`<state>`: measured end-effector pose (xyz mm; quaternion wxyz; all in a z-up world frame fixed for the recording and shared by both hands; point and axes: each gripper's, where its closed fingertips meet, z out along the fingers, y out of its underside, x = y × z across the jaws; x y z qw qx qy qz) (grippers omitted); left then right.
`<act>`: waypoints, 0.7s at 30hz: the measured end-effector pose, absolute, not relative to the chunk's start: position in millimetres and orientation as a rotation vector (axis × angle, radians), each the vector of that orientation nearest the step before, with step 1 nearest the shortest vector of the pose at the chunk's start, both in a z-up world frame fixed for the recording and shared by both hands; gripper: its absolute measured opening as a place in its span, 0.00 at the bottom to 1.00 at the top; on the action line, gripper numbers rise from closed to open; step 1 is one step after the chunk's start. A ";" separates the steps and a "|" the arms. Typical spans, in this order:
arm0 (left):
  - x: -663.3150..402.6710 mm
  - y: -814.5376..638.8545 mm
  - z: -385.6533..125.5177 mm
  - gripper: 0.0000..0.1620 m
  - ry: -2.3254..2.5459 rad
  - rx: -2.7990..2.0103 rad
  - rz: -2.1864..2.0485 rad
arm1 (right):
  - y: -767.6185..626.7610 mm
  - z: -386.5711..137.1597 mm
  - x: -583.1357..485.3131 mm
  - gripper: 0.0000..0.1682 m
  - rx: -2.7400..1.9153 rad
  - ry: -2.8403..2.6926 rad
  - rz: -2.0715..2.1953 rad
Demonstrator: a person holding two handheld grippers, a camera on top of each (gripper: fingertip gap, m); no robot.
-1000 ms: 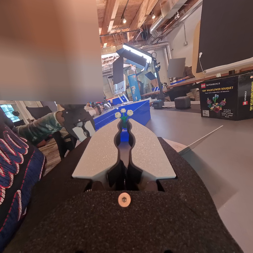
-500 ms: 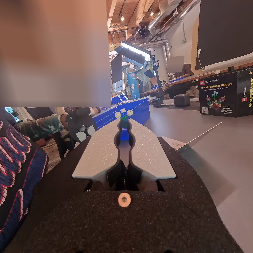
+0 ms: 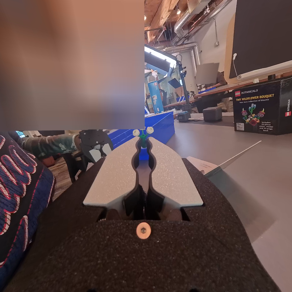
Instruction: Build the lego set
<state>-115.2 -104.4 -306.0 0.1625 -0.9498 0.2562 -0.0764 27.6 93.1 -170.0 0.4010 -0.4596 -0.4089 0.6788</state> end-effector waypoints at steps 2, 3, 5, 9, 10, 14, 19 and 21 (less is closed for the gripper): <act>-113.4 -102.2 -302.1 0.02 0.668 -2.654 -0.241 | 93.4 -169.1 28.2 0.04 -1.157 -1.029 1.725; -108.9 -95.5 -295.3 0.02 0.646 -2.588 -0.241 | 93.4 -169.0 28.2 0.04 -1.157 -1.028 1.731; -90.0 -69.4 -265.3 0.02 0.558 -2.367 -0.300 | 92.6 -168.7 27.9 0.04 -1.153 -1.029 1.743; -55.1 -10.8 -205.9 0.02 0.393 -1.912 -0.432 | 85.4 -163.5 26.3 0.04 -1.127 -1.035 1.814; -45.8 1.5 -202.0 0.02 0.368 -1.846 -0.487 | 83.4 -160.8 26.0 0.04 -1.122 -1.024 1.843; -11.7 47.7 -201.6 0.02 0.387 -1.700 -0.631 | 80.1 -158.4 21.1 0.04 -1.186 -0.950 1.952; 11.9 89.3 -194.3 0.02 0.469 -1.668 -0.610 | 98.0 -163.9 17.8 0.04 -1.284 -0.771 1.975; 14.7 93.2 -196.6 0.02 0.509 -1.684 -0.540 | 100.9 -165.5 17.2 0.04 -1.298 -0.754 1.953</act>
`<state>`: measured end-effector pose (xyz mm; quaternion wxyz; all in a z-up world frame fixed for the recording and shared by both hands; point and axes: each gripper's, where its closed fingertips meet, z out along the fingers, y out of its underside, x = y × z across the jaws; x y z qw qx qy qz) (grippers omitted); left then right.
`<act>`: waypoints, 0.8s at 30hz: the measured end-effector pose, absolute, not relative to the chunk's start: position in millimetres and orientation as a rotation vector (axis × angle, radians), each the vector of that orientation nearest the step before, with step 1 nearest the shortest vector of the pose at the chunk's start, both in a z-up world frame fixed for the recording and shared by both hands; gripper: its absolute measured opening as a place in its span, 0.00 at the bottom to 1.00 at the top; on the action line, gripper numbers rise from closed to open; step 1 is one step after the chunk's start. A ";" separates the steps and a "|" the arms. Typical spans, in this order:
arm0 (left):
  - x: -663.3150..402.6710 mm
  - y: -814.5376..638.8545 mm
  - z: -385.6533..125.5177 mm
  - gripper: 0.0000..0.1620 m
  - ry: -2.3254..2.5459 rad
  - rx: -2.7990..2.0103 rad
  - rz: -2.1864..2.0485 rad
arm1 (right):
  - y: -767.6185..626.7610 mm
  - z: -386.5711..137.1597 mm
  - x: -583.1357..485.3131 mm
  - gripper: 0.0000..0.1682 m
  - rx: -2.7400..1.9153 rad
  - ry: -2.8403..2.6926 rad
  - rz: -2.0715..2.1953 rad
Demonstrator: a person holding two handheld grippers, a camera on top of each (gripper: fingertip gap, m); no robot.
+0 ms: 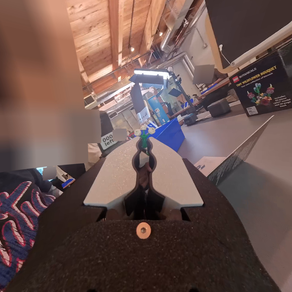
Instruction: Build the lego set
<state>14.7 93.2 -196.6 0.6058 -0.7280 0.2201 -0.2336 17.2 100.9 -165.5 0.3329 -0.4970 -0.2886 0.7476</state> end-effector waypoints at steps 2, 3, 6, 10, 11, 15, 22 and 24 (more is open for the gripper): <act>16.9 93.5 -197.0 0.02 0.510 -1.680 -0.517 | 100.2 -166.1 16.3 0.04 -1.294 -0.760 1.935; 16.9 94.0 -197.2 0.02 0.502 -1.679 -0.504 | 98.5 -166.4 15.3 0.04 -1.290 -0.773 1.933; 15.1 95.1 -196.4 0.02 0.506 -1.671 -0.436 | 94.9 -170.0 11.3 0.04 -1.290 -0.834 1.855; 13.0 94.5 -197.9 0.02 0.536 -1.672 -0.345 | 95.8 -172.1 9.0 0.04 -1.274 -0.894 1.682; 12.8 94.6 -199.0 0.02 0.543 -1.674 -0.328 | 95.5 -172.2 8.8 0.03 -1.267 -0.907 1.649; 15.4 93.8 -198.3 0.02 0.558 -1.665 -0.309 | 94.5 -175.8 6.1 0.04 -1.279 -0.928 1.625; 15.2 93.4 -193.5 0.02 0.570 -1.653 -0.269 | 92.6 -173.9 7.5 0.03 -1.264 -0.919 1.687; 15.2 93.1 -193.7 0.02 0.568 -1.655 -0.272 | 90.5 -173.3 7.1 0.03 -1.253 -0.925 1.691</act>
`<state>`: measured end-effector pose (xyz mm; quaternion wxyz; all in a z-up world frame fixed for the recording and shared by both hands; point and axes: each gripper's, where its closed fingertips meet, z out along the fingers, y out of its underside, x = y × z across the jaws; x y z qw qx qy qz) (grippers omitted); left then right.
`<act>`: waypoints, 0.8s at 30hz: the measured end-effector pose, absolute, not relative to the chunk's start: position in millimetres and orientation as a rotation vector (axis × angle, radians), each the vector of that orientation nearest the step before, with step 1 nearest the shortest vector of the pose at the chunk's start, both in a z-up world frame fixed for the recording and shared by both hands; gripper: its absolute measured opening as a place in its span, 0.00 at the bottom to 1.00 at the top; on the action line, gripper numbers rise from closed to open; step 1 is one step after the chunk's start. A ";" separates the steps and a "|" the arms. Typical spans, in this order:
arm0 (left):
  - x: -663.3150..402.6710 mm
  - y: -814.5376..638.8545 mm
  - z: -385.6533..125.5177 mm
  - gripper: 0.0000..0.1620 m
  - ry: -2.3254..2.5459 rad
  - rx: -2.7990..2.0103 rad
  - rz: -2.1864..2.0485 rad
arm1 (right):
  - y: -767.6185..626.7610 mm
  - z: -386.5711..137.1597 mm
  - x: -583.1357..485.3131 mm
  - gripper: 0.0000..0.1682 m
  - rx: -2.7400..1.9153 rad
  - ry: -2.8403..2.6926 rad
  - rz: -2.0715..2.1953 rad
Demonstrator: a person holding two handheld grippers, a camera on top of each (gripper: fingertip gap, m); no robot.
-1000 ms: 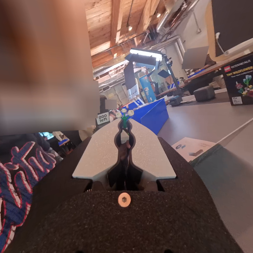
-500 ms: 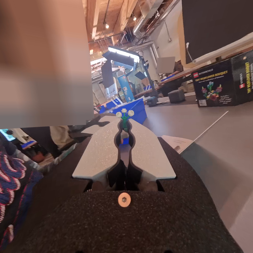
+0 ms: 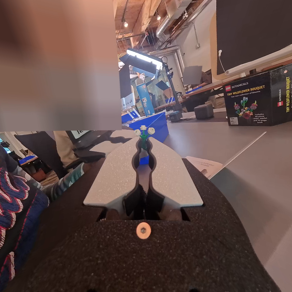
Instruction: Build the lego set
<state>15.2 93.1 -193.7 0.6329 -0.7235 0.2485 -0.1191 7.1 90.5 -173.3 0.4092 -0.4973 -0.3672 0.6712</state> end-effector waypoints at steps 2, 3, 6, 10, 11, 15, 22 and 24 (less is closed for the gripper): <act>14.9 93.0 -193.7 0.02 0.566 -1.653 -0.272 | 91.0 -173.7 6.7 0.04 -1.256 -0.922 1.694; 15.3 92.9 -193.6 0.02 0.565 -1.651 -0.276 | 91.5 -173.8 6.7 0.04 -1.258 -0.918 1.698; 17.7 92.3 -193.8 0.02 0.562 -1.649 -0.296 | 91.5 -173.9 6.6 0.03 -1.257 -0.915 1.703; 17.8 92.9 -195.5 0.02 0.557 -1.656 -0.299 | 90.9 -175.5 5.3 0.03 -1.265 -0.924 1.696; 17.4 92.9 -195.4 0.02 0.549 -1.654 -0.305 | 91.2 -175.8 4.9 0.03 -1.268 -0.925 1.699; 18.0 92.2 -194.3 0.02 0.471 -1.644 -0.411 | 90.7 -175.7 4.3 0.03 -1.262 -0.920 1.699; 19.3 93.3 -189.4 0.01 0.349 -1.632 -0.567 | 92.3 -173.2 4.4 0.04 -1.254 -0.859 1.722; 18.3 93.8 -190.3 0.01 0.343 -1.640 -0.573 | 92.4 -174.5 3.2 0.04 -1.261 -0.870 1.702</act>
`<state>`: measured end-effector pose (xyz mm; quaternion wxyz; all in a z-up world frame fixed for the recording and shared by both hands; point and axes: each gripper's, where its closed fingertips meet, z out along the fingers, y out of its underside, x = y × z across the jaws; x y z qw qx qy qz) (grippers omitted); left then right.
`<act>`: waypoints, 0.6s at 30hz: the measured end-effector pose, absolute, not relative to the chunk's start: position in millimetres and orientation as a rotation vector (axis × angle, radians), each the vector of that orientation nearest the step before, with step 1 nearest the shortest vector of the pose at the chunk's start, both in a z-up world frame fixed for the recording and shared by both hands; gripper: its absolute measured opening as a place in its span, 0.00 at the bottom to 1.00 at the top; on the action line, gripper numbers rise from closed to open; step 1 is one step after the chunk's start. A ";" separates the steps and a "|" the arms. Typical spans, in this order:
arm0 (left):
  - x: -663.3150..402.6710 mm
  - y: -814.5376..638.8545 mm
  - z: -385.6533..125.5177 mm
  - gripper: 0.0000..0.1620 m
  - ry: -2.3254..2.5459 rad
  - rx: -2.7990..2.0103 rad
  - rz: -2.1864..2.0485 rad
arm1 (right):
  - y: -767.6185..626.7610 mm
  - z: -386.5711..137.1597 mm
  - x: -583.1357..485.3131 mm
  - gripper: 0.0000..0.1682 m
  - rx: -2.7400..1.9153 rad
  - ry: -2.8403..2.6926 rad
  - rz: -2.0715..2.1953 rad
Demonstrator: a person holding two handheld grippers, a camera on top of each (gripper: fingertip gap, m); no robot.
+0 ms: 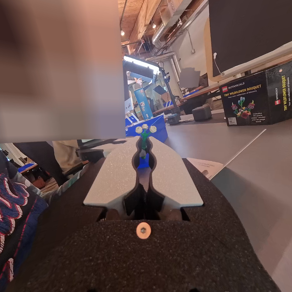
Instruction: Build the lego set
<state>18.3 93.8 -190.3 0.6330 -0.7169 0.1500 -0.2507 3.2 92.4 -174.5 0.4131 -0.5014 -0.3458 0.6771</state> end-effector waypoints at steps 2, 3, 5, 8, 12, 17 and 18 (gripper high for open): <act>16.3 93.6 -192.4 0.01 0.375 -1.654 -0.530 | 91.7 -176.8 1.5 0.04 -1.276 -0.883 1.701; 15.4 93.5 -193.2 0.01 0.386 -1.659 -0.509 | 91.5 -177.6 0.9 0.04 -1.280 -0.887 1.699; 14.4 93.4 -193.8 0.01 0.393 -1.660 -0.493 | 91.0 -178.1 0.3 0.04 -1.280 -0.892 1.686; 13.3 93.4 -194.3 0.01 0.418 -1.655 -0.447 | 90.5 -179.2 -0.5 0.04 -1.289 -0.897 1.701; 11.4 93.0 -193.9 0.01 0.421 -1.648 -0.433 | 89.7 -179.9 -2.0 0.04 -1.283 -0.908 1.681; 9.2 92.8 -194.0 0.01 0.421 -1.645 -0.405 | 88.7 -180.0 -3.2 0.04 -1.270 -0.922 1.640; 9.6 92.8 -193.6 0.01 0.412 -1.643 -0.419 | 88.6 -179.8 -3.0 0.04 -1.266 -0.923 1.635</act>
